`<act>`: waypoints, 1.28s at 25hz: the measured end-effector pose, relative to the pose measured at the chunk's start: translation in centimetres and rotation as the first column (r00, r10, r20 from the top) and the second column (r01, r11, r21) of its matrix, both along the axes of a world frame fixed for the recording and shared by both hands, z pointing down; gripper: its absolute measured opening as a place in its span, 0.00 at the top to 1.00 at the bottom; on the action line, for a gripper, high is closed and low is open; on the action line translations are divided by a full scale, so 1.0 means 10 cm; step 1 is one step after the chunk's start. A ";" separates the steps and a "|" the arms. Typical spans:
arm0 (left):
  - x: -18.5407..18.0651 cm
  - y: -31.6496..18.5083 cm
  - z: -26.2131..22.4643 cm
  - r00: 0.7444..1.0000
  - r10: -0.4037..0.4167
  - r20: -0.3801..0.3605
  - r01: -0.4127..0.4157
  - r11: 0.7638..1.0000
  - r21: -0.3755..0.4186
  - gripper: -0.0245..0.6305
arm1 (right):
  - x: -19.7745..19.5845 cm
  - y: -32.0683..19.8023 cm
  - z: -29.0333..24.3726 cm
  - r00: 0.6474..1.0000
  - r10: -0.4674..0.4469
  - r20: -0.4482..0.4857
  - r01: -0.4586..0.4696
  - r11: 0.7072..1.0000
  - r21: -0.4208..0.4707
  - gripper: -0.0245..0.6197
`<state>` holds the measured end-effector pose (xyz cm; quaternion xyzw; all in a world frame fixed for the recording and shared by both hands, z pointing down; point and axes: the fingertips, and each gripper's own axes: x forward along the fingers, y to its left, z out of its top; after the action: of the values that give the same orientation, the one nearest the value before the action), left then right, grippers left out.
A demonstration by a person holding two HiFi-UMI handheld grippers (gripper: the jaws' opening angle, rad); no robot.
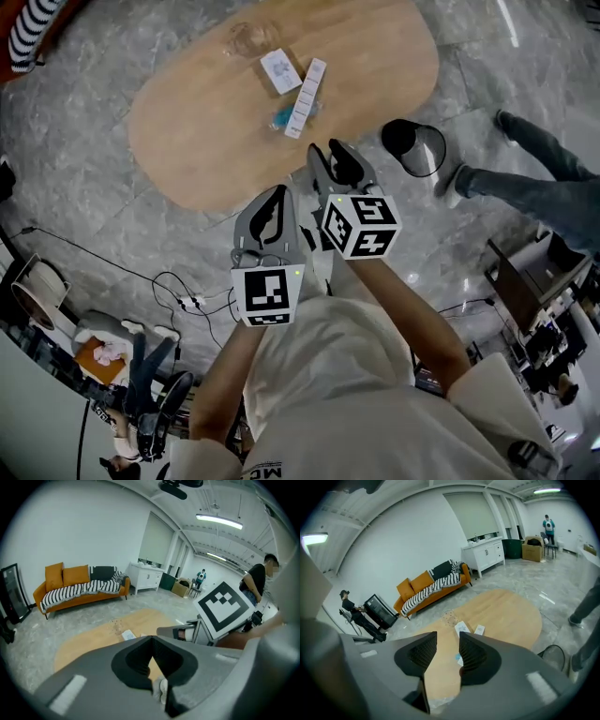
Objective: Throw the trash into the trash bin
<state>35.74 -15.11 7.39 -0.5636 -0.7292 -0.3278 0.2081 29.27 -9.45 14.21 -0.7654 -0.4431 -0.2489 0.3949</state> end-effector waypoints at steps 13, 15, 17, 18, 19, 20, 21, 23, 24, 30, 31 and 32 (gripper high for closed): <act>0.24 -0.03 0.80 0.998 0.063 0.030 -0.065 0.996 0.067 0.96 | 0.19 0.10 1.06 0.983 0.173 0.064 -0.178 0.982 0.070 0.63; 0.27 -0.05 0.89 0.998 0.065 0.026 -0.066 0.995 0.076 0.96 | 0.20 0.10 1.20 0.979 0.189 0.073 -0.194 0.978 0.075 0.59; 0.30 -0.09 0.99 0.998 0.065 0.021 -0.066 0.994 0.088 0.96 | 0.20 0.08 1.38 0.976 0.199 0.086 -0.206 0.975 0.085 0.55; 0.31 -0.10 1.05 0.998 0.065 0.017 -0.066 0.993 0.095 0.96 | 0.19 0.08 1.49 0.974 0.204 0.095 -0.213 0.973 0.090 0.54; 0.32 -0.11 1.11 0.998 0.065 0.014 -0.066 0.992 0.103 0.96 | 0.18 0.08 1.60 0.972 0.211 0.106 -0.221 0.971 0.094 0.53; 0.32 -0.11 1.17 0.998 0.063 0.012 -0.064 0.992 0.110 0.96 | 0.17 0.07 1.72 0.969 0.218 0.118 -0.230 0.968 0.099 0.51; 0.33 -0.12 1.22 0.998 0.062 0.012 -0.062 0.991 0.115 0.96 | 0.16 0.07 1.83 0.966 0.226 0.128 -0.240 0.965 0.103 0.50; 0.33 -0.14 1.31 0.998 0.065 0.010 -0.066 0.990 0.126 0.96 | 0.14 0.07 2.03 0.961 0.238 0.140 -0.254 0.960 0.116 0.48; 0.32 -0.15 1.34 0.998 0.068 0.010 -0.069 0.989 0.132 0.96 | 0.15 0.07 2.10 0.960 0.242 0.141 -0.259 0.958 0.124 0.47; 0.36 -0.16 1.48 0.996 0.085 0.008 -0.086 0.983 0.160 0.96 | 0.18 0.13 2.33 0.953 0.258 0.159 -0.281 0.950 0.140 0.42; 0.36 -0.17 1.50 0.996 0.090 0.004 -0.089 0.983 0.162 0.96 | 0.19 0.13 2.38 0.952 0.258 0.167 -0.282 0.949 0.141 0.42; 0.36 -0.15 1.50 0.996 0.093 0.003 -0.092 0.983 0.160 0.96 | 0.18 0.13 2.42 0.950 0.258 0.177 -0.284 0.948 0.144 0.42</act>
<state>39.34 -16.65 22.43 -0.5113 -0.7254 -0.3738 0.2693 31.11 -8.15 38.39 -0.6391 -0.5514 -0.2876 0.4525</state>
